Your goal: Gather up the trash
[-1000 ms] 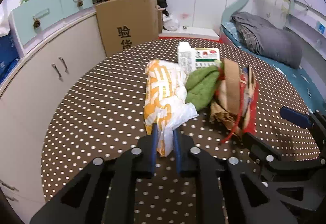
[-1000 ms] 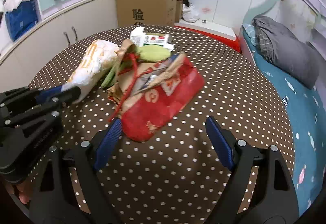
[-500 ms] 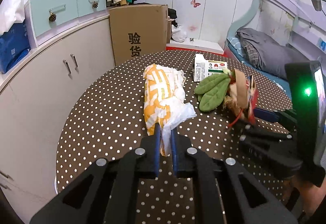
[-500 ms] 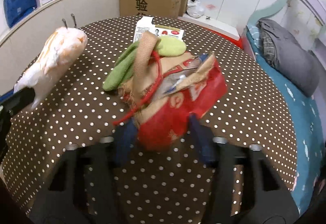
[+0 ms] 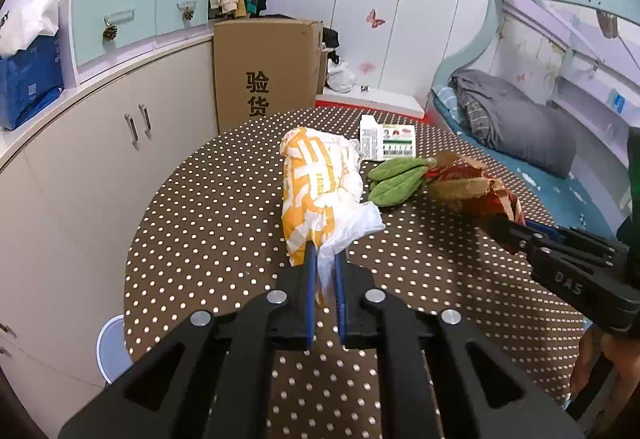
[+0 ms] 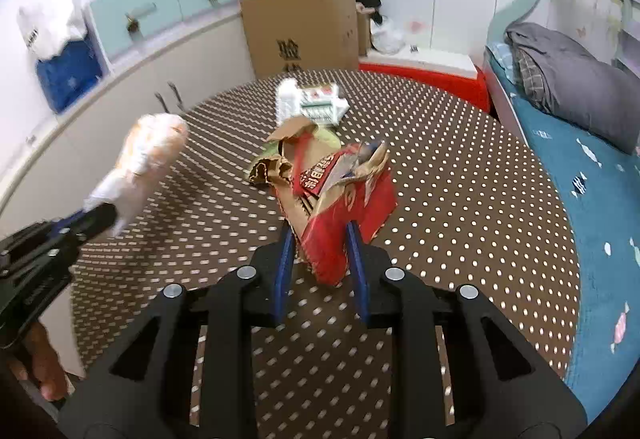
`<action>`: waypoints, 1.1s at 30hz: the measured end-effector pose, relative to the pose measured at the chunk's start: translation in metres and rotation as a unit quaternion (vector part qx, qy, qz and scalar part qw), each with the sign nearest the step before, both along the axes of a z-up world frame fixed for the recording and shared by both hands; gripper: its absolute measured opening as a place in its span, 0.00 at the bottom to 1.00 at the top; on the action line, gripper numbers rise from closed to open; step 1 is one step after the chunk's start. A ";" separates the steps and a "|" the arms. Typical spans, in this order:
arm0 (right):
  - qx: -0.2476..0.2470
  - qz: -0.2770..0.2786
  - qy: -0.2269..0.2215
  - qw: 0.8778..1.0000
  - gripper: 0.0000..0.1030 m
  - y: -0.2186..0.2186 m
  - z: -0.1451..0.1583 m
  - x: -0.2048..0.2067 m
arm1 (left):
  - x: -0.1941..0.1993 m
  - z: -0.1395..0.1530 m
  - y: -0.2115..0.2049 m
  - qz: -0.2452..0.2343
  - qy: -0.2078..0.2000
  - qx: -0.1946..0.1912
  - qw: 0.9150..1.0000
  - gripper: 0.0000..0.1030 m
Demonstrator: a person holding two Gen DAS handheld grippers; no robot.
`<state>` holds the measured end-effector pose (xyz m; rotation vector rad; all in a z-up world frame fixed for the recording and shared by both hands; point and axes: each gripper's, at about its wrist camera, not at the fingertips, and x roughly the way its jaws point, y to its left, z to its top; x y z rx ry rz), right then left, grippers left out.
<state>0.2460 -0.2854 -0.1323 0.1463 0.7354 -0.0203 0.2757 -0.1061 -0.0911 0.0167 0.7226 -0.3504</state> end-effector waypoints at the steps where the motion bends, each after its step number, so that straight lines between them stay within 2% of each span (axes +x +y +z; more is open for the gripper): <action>1: 0.000 0.004 -0.002 1.000 0.24 0.003 0.003 -0.004 | -0.004 0.003 0.001 -0.001 -0.002 -0.003 1.000 0.08; 11: 0.008 0.049 -0.048 0.998 0.18 0.052 0.041 -0.042 | -0.036 0.027 0.031 0.007 -0.026 -0.026 0.999 0.07; 19: 0.023 0.109 -0.063 0.992 0.18 0.113 0.055 -0.039 | -0.054 0.038 0.083 0.036 -0.042 -0.048 0.997 0.07; 26: 0.037 0.180 -0.060 0.981 0.18 0.192 0.053 -0.024 | -0.059 0.029 0.158 0.093 -0.041 -0.055 0.993 0.07; 33: 0.056 0.255 -0.043 0.964 0.18 0.284 0.038 0.002 | -0.050 0.003 0.259 0.183 -0.016 -0.067 0.981 0.07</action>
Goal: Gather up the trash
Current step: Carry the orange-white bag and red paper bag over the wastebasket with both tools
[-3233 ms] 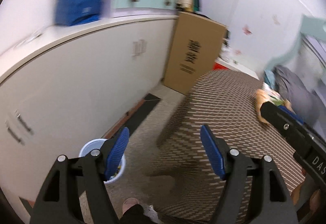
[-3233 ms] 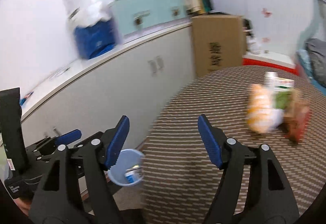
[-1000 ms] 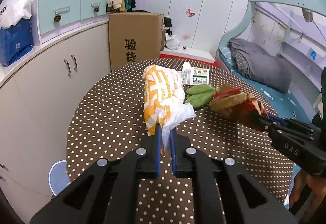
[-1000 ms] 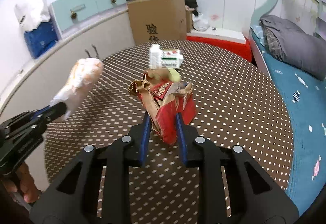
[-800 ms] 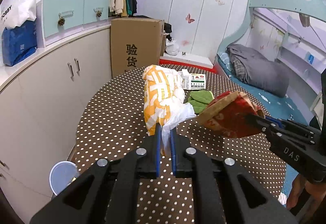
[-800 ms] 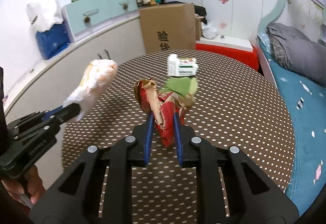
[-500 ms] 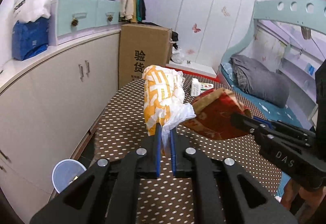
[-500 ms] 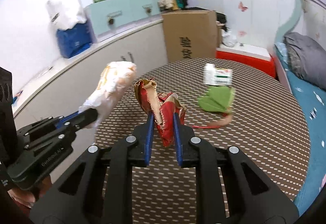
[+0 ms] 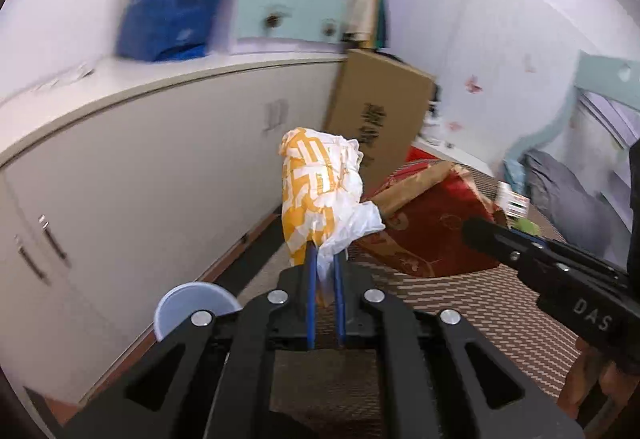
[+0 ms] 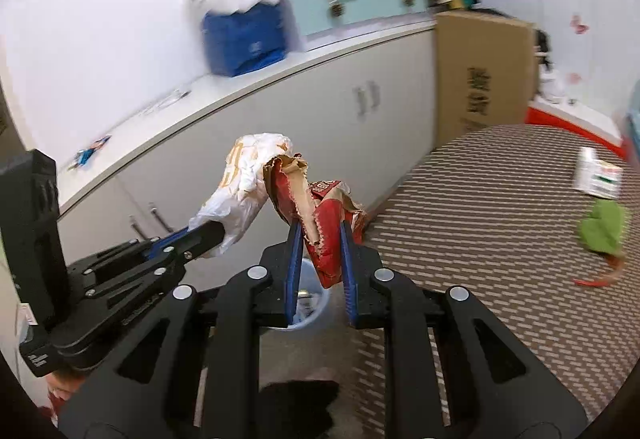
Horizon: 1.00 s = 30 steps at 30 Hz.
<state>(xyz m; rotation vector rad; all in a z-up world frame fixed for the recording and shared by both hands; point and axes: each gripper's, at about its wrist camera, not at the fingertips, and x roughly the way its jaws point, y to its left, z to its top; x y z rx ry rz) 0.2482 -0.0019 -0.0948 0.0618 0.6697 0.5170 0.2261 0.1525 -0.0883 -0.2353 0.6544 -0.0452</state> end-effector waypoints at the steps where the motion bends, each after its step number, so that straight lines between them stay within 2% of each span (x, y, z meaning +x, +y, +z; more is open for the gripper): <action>1: -0.002 0.007 0.003 1.000 0.18 0.009 -0.003 0.003 | 0.002 -0.004 0.012 0.011 0.005 -0.002 1.000 0.07; 7: 0.002 0.064 0.042 0.997 0.18 0.086 -0.040 0.035 | 0.016 -0.037 0.080 0.072 0.041 -0.009 0.997 0.07; 13: 0.001 0.102 0.080 0.992 0.18 0.153 -0.089 0.073 | 0.028 -0.074 0.137 0.129 0.081 -0.004 0.988 0.07; 15: 0.002 0.097 0.082 0.992 0.25 0.167 -0.106 0.086 | 0.034 -0.085 0.150 0.146 0.096 0.006 0.985 0.07; 16: -0.004 0.094 0.095 0.991 0.39 0.174 -0.117 0.094 | 0.038 -0.090 0.155 0.150 0.107 0.013 0.983 0.07; 17: -0.006 0.093 0.108 0.990 0.53 0.177 -0.126 0.099 | 0.043 -0.098 0.159 0.150 0.120 0.015 0.981 0.07; 20: -0.012 0.091 0.142 0.986 0.54 0.181 -0.153 0.110 | 0.048 -0.109 0.161 0.148 0.133 0.015 0.980 0.07; 23: -0.017 0.087 0.154 0.984 0.54 0.176 -0.166 0.110 | 0.053 -0.122 0.156 0.138 0.145 0.013 0.980 0.07; 30: -0.024 0.077 0.146 0.986 0.61 0.169 -0.165 0.103 | 0.061 -0.134 0.147 0.120 0.154 0.010 0.981 0.07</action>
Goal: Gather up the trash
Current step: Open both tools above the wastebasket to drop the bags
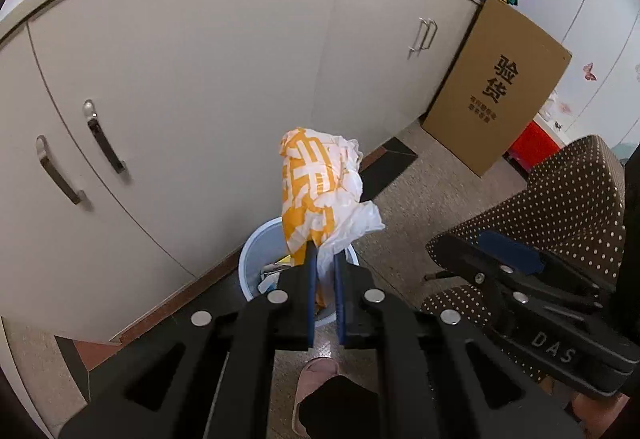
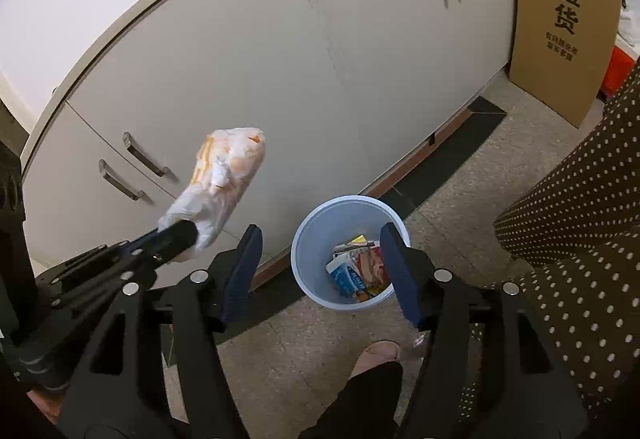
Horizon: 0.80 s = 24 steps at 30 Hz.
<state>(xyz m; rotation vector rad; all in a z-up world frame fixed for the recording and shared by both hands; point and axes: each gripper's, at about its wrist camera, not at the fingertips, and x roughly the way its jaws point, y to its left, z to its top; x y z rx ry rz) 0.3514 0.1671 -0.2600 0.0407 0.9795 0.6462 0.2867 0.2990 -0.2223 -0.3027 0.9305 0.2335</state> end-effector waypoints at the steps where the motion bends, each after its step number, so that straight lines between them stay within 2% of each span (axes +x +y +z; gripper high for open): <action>1: -0.001 -0.001 -0.001 1.000 0.61 -0.001 0.001 0.000 | 0.003 0.000 -0.002 -0.002 0.000 0.000 1.000 0.07; 13: 0.006 -0.016 -0.011 1.000 0.64 -0.012 0.008 -0.007 | 0.004 0.001 -0.018 -0.016 0.002 0.007 1.000 0.08; 24: 0.042 -0.056 -0.061 0.996 0.69 -0.030 0.026 -0.011 | 0.019 0.000 -0.017 -0.016 0.006 0.017 1.000 0.08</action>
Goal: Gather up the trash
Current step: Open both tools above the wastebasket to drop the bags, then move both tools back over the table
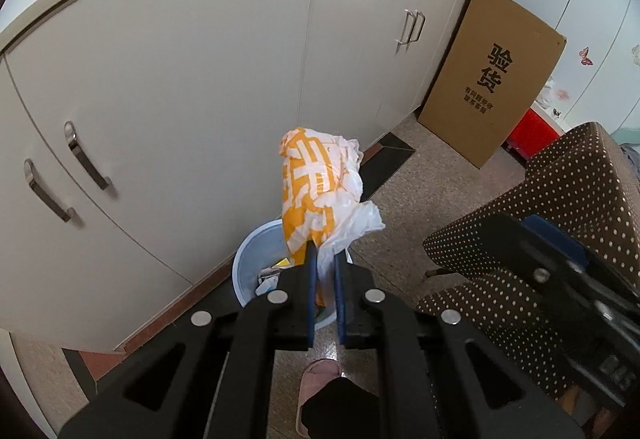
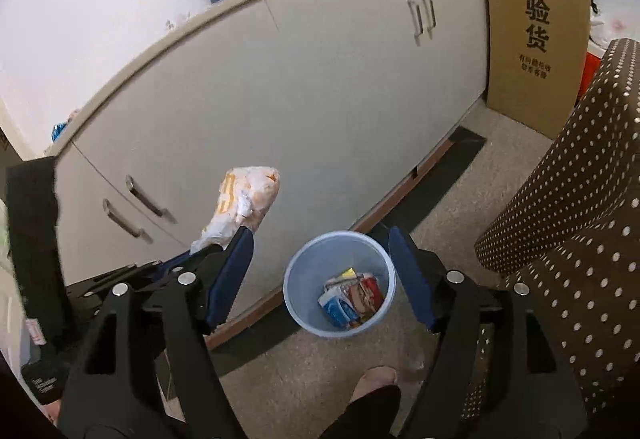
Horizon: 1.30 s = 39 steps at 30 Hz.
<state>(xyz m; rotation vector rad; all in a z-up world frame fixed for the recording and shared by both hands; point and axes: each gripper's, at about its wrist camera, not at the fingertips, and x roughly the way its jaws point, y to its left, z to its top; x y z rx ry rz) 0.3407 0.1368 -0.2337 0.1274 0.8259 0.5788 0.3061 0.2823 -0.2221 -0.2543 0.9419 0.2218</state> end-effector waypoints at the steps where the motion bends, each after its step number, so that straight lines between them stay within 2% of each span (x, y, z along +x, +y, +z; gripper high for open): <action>1: 0.004 -0.002 -0.004 1.000 0.70 -0.001 0.001 0.000 | 0.002 0.001 -0.001 0.001 -0.001 0.001 1.000 0.08; 5: 0.023 -0.015 -0.021 0.999 0.71 -0.008 0.007 0.000 | 0.016 0.007 0.003 0.011 -0.008 0.005 1.000 0.11; 7: 0.026 -0.019 -0.022 0.999 0.71 -0.011 0.007 0.001 | 0.020 0.008 0.004 0.014 -0.009 0.003 1.000 0.35; 8: 0.029 -0.021 -0.021 0.999 0.71 -0.012 0.007 0.002 | 0.022 0.010 0.003 0.018 -0.010 0.006 1.000 0.62; 9: 0.030 -0.022 -0.019 0.999 0.71 -0.013 0.007 0.002 | 0.020 0.013 0.003 0.028 -0.019 0.018 0.999 0.69; 10: 0.032 -0.023 -0.017 0.999 0.71 -0.014 0.006 0.003 | 0.018 0.017 0.002 0.031 -0.028 0.027 0.999 0.69; 16: 0.034 -0.024 -0.009 0.999 0.72 -0.017 0.008 -0.001 | 0.012 0.022 -0.009 0.019 -0.021 0.032 0.999 0.69; 22: 0.043 -0.019 -0.023 0.999 0.73 -0.021 0.027 -0.013 | -0.007 0.038 -0.011 0.026 -0.033 0.025 0.999 0.69; 31: 0.064 -0.016 -0.060 0.996 0.74 -0.036 0.072 -0.041 | -0.044 0.092 -0.027 0.030 -0.083 0.040 0.995 0.71; 39: 0.078 -0.032 -0.100 0.991 0.77 -0.079 0.119 -0.073 | -0.070 0.145 -0.070 0.009 -0.131 0.056 0.990 0.75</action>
